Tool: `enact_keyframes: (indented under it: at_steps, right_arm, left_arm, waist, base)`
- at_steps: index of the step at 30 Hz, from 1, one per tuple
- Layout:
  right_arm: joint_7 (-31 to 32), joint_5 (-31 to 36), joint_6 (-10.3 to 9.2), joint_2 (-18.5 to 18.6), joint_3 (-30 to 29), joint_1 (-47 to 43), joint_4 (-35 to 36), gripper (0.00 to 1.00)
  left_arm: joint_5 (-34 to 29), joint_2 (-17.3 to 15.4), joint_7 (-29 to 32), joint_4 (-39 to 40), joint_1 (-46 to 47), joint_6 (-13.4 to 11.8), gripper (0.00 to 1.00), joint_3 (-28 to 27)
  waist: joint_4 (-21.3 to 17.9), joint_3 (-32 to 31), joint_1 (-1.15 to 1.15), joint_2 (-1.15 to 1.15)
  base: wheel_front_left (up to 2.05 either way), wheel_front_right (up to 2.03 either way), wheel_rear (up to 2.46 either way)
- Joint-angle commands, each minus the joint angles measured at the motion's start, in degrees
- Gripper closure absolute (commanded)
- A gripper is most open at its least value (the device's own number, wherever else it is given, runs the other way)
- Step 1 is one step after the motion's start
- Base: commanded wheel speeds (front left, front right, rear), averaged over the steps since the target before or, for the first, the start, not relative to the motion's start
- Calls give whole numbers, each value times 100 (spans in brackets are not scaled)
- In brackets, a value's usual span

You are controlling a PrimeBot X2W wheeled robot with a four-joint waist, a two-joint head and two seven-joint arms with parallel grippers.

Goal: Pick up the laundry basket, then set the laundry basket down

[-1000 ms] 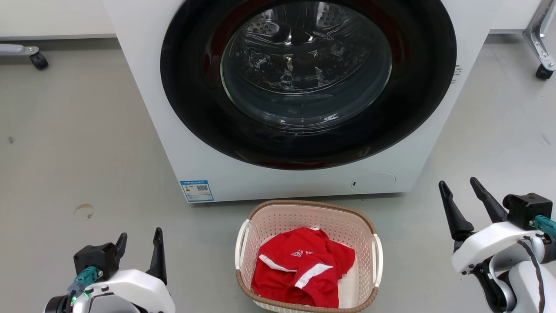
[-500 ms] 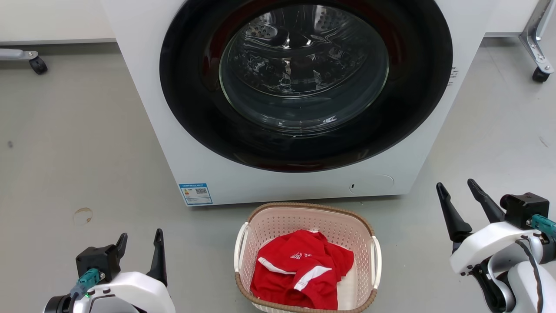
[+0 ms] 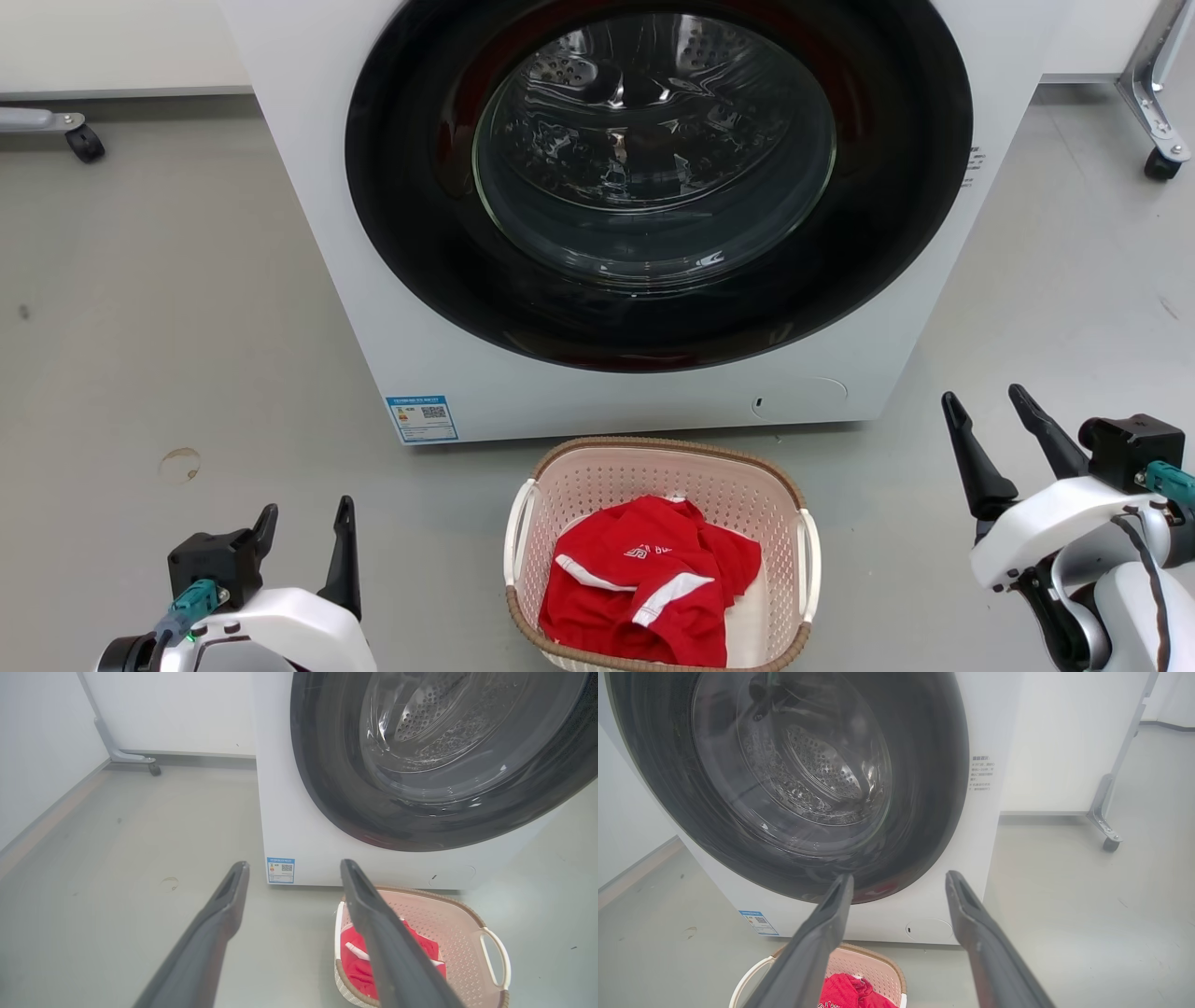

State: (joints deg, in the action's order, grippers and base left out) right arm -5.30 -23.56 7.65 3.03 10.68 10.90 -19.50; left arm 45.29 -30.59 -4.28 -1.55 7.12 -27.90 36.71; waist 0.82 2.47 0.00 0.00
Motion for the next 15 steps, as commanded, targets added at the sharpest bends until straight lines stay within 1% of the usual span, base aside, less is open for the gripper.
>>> enact_keyframes:
  at_steps: [1,8,12,13,15]
  right_arm:
    - [-14,32,-16,70,85,33,166,0]
    - [-11,24,-16,65,93,34,173,0]
    - [-9,21,-16,62,103,35,173,0]
    - [0,-1,0,-8,2,-76,4,100]
    - [1,-7,2,-69,12,-124,-97,100]
  left_arm:
    - [-39,-179,-36,75,259,41,0,-220]
    - [22,-166,-64,24,261,76,0,-250]
    - [-12,-208,-87,7,280,190,0,-187]
    - [9,-22,-66,-94,3,196,100,41]
    - [14,82,-68,-202,-31,196,100,90]
  waist:
    - [3,-1,0,0]
    - [8,1,0,0]
    - [-1,-8,0,0]
    - [1,-8,0,0]
    - [1,-8,0,0]
  base:
    - [0,0,0]
    - [0,0,0]
    - [0,0,0]
    - [0,0,0]
    - [0,0,0]
